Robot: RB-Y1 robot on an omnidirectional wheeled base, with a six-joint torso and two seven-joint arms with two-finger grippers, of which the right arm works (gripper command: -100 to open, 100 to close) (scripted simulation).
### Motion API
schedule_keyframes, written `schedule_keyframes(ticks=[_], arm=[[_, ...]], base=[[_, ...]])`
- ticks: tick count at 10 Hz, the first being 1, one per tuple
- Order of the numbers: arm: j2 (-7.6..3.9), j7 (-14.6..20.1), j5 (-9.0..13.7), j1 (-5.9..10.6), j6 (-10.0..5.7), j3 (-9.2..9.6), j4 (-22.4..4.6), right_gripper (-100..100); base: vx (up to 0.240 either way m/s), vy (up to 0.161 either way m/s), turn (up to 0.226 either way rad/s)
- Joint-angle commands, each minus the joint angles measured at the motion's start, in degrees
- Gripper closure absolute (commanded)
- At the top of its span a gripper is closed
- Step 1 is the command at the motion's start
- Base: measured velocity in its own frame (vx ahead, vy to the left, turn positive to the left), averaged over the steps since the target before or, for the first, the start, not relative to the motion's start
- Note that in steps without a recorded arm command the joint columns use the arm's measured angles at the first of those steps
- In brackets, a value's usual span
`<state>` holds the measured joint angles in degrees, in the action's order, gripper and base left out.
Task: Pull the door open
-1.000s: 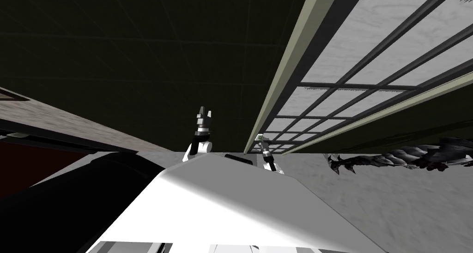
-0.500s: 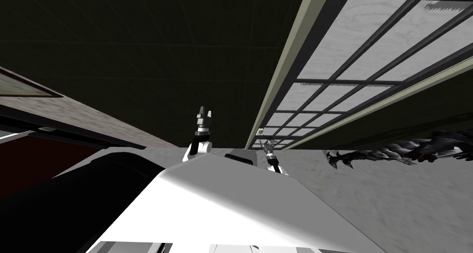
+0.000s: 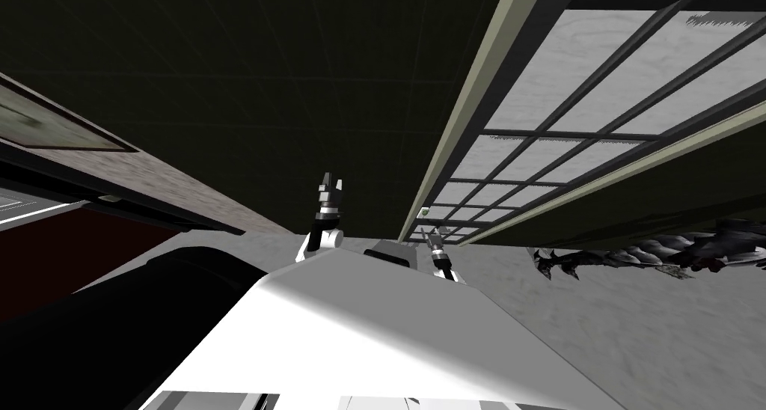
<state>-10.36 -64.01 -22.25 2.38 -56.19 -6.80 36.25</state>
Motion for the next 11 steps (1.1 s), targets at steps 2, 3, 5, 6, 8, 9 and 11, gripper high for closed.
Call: schedule_keyframes(ticks=[2, 3, 5, 6, 8, 9, 11], arm=[[2.0, -1.2, -0.7, -2.07, 1.18, -1.1, 3.1, -100], [2.76, -1.6, -0.9, -2.77, 1.53, -1.5, 4.1, -100], [4.77, -2.8, -1.5, -4.59, 2.44, -2.55, 6.7, -100], [5.23, -3.0, -1.6, -5.0, 2.64, -2.78, 7.3, -100], [6.27, -3.6, -1.9, -5.86, 3.08, -3.28, 8.6, -100], [6.6, -3.8, -2.0, -6.13, 3.21, -3.43, 9.0, -100], [7.08, -4.0, -2.1, -6.49, 3.39, -3.63, 9.5, -100]], base=[[-0.012, -0.024, 0.127], [0.022, -0.037, 0.154], [0.118, -0.05, 0.073], [0.211, -0.045, 0.032], [0.212, -0.065, -0.001], [0.212, -0.041, -0.005], [0.191, -0.02, -0.017]])
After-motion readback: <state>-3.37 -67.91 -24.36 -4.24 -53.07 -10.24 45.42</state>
